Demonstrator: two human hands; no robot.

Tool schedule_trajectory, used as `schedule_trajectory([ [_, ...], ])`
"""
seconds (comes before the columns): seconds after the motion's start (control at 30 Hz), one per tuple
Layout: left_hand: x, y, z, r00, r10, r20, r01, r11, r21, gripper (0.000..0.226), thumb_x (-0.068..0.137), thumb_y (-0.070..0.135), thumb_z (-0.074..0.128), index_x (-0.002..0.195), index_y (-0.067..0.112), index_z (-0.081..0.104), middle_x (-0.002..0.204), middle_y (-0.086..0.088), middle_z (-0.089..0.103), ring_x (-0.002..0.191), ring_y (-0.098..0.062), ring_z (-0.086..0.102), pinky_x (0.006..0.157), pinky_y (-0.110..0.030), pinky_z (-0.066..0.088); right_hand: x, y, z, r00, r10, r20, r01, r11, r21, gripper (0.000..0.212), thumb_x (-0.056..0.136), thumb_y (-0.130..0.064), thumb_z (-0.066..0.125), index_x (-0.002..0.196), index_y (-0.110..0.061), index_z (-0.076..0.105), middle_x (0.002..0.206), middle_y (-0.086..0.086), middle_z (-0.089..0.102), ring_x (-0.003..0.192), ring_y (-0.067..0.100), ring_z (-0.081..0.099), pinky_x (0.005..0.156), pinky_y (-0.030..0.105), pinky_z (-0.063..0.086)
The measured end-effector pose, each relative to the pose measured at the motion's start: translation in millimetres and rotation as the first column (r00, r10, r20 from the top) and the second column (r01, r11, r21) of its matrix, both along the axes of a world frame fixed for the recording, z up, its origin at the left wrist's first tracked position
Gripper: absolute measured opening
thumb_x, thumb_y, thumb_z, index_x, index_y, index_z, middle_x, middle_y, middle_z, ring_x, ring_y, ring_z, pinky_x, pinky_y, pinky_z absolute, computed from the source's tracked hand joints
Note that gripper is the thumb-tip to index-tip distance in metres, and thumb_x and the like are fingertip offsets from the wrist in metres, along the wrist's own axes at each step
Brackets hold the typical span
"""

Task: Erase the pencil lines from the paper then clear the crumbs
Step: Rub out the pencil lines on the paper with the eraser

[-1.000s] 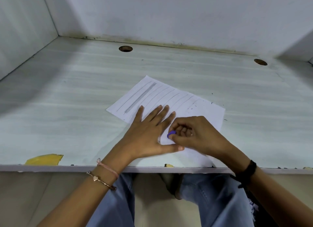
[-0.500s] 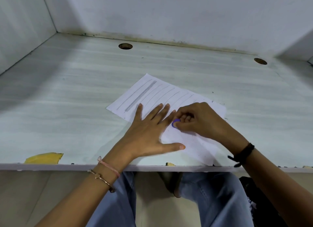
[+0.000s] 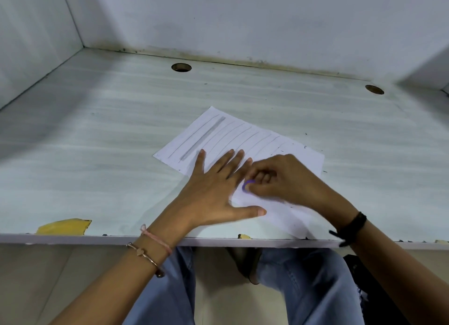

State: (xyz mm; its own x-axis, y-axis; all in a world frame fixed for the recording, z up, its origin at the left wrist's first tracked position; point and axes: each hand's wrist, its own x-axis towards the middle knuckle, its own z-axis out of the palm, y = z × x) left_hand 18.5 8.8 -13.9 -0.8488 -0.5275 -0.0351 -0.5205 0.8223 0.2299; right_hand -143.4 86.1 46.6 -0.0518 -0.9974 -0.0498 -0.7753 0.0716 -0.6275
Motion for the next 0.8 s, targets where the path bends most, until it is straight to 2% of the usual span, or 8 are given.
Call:
schedule_trajectory([
  [0.07,-0.5,-0.2,-0.7,1.000,0.005,0.003,-0.005,1.000,-0.008,0.103,0.074,0.092,0.019,0.153,0.035,-0.015,0.160,0.013,-0.024,0.144,-0.003,-0.027,0.115,-0.058,-0.014,-8.5,-4.3,-1.5,0.994,-0.109,-0.006,0.109,0.991,-0.074,0.005,0.078,-0.018,0.076,0.075,-0.016,0.072,0.065,0.003,0.067,0.053,0.001,0.051,0.059,0.018,0.044],
  [0.1,-0.6,-0.2,-1.0,1.000,0.005,0.004,-0.005,1.000,-0.006,0.104,0.074,0.092,0.019,0.153,0.035,-0.015,0.160,0.013,-0.024,0.144,-0.003,-0.027,0.115,-0.059,-0.014,-7.0,-3.3,-1.8,0.995,-0.102,-0.003,0.101,0.992,-0.074,0.004,0.078,-0.016,0.075,0.075,-0.015,0.071,0.064,0.003,0.067,0.053,0.001,0.051,0.059,0.017,0.044],
  [0.2,-0.9,0.0,-0.5,1.000,0.003,0.002,-0.003,1.000,0.008,0.105,0.072,0.093,0.019,0.154,0.035,-0.014,0.160,0.012,-0.024,0.144,-0.003,-0.027,0.115,-0.058,-0.014,7.5,6.9,-1.3,0.997,0.058,0.043,-0.059,0.998,0.029,0.003,0.077,-0.015,0.076,0.078,-0.015,0.073,0.066,-0.002,0.068,0.056,-0.001,0.055,0.060,0.011,0.044],
  [0.23,-0.7,0.3,-0.2,1.000,0.003,0.001,-0.003,1.000,0.009,0.105,0.072,0.092,0.019,0.154,0.035,-0.014,0.160,0.013,-0.024,0.144,-0.002,-0.027,0.115,-0.058,-0.014,6.6,7.0,-1.1,0.998,0.052,0.045,-0.054,0.998,0.042,0.004,0.077,-0.017,0.077,0.078,-0.016,0.074,0.066,-0.002,0.068,0.056,-0.001,0.055,0.060,0.011,0.044],
  [0.37,-0.5,-0.3,2.3,1.000,0.016,-0.022,-0.015,0.997,0.070,0.093,0.080,0.087,0.022,0.153,0.040,-0.010,0.160,0.017,-0.020,0.144,0.000,-0.024,0.116,-0.055,-0.016,-18.3,-4.8,-5.4,0.981,-0.191,0.025,0.192,0.981,-0.031,0.008,0.078,-0.025,0.076,0.074,-0.020,0.072,0.068,0.002,0.069,0.056,0.004,0.053,0.059,0.019,0.044],
  [0.5,-2.2,-2.6,3.6,0.999,0.042,-0.033,-0.040,0.998,0.042,0.078,0.087,0.079,0.017,0.153,0.044,-0.006,0.163,0.016,-0.011,0.148,-0.004,-0.015,0.118,-0.054,-0.012,-18.9,-1.7,-10.2,0.984,-0.176,0.034,0.176,0.984,-0.013,0.005,0.079,-0.022,0.074,0.079,-0.021,0.069,0.072,0.000,0.068,0.059,0.003,0.054,0.058,0.012,0.043],
  [0.63,-3.8,-2.8,0.4,0.998,0.058,-0.011,-0.058,0.998,0.011,0.083,0.081,0.083,0.011,0.151,0.046,-0.012,0.161,0.016,-0.018,0.146,-0.010,-0.026,0.115,-0.058,-0.014,-23.9,-5.4,-8.6,0.963,-0.255,0.086,0.260,0.965,-0.044,0.008,0.079,-0.022,0.075,0.077,-0.020,0.068,0.070,-0.002,0.067,0.056,0.002,0.053,0.056,0.010,0.042],
  [0.8,-5.7,-4.3,-3.2,0.998,0.065,0.001,-0.065,0.998,-0.001,0.086,0.079,0.086,0.012,0.151,0.046,-0.013,0.159,0.016,-0.023,0.146,-0.011,-0.027,0.114,-0.061,-0.014,-5.1,2.4,-4.6,0.998,-0.046,0.050,0.046,0.999,0.009,0.006,0.078,-0.017,0.076,0.076,-0.018,0.070,0.063,0.000,0.065,0.053,0.002,0.051,0.056,0.015,0.044],
])
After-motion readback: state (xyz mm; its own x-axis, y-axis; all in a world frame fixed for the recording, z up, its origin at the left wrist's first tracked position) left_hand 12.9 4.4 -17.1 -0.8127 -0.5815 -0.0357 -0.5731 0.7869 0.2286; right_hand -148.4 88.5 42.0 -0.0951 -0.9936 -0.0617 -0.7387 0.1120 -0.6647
